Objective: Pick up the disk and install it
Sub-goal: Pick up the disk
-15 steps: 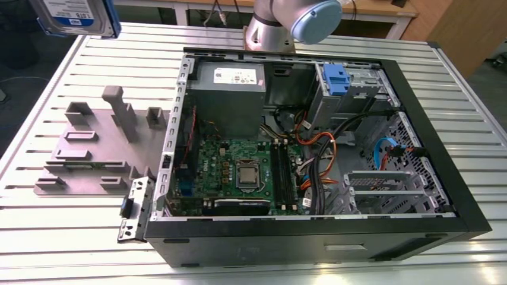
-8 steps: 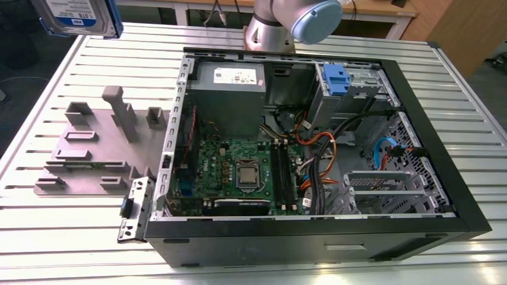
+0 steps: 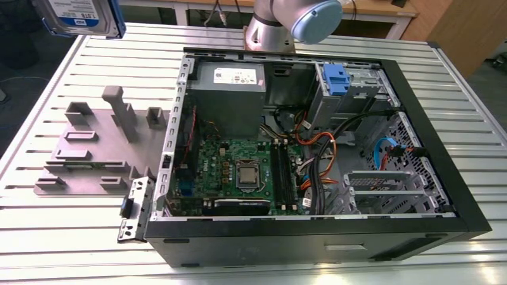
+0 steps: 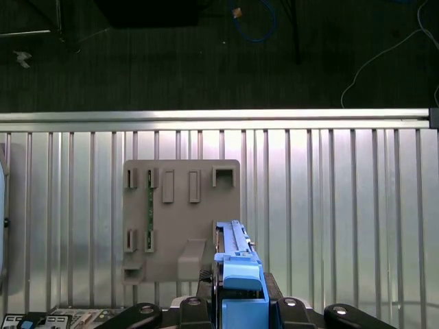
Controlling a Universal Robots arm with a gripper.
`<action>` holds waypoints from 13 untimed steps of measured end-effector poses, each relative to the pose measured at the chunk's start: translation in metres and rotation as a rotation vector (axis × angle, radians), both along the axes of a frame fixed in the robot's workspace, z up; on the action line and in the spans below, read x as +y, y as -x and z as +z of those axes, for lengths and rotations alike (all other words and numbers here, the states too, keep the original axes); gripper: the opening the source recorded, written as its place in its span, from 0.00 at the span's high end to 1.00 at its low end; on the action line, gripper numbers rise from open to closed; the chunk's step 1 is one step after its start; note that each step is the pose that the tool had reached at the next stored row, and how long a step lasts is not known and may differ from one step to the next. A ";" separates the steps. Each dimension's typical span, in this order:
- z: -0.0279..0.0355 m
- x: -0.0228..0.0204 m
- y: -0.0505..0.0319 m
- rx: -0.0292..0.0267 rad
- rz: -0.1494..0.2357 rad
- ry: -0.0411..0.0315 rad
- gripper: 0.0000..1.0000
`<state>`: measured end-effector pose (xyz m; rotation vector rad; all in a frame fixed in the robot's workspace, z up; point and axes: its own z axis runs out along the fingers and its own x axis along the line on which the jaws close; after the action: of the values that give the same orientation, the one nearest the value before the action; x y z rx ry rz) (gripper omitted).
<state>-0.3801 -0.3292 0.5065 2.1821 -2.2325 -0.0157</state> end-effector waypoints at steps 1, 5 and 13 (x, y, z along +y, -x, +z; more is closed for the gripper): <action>0.0000 0.0000 -0.0008 0.0000 0.000 0.0000 0.64; 0.0000 0.0001 -0.0029 -0.0001 0.000 0.0000 0.64; 0.0000 0.0000 -0.0059 0.0000 0.000 0.0000 0.64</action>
<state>-0.3743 -0.3291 0.5065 2.1820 -2.2327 -0.0157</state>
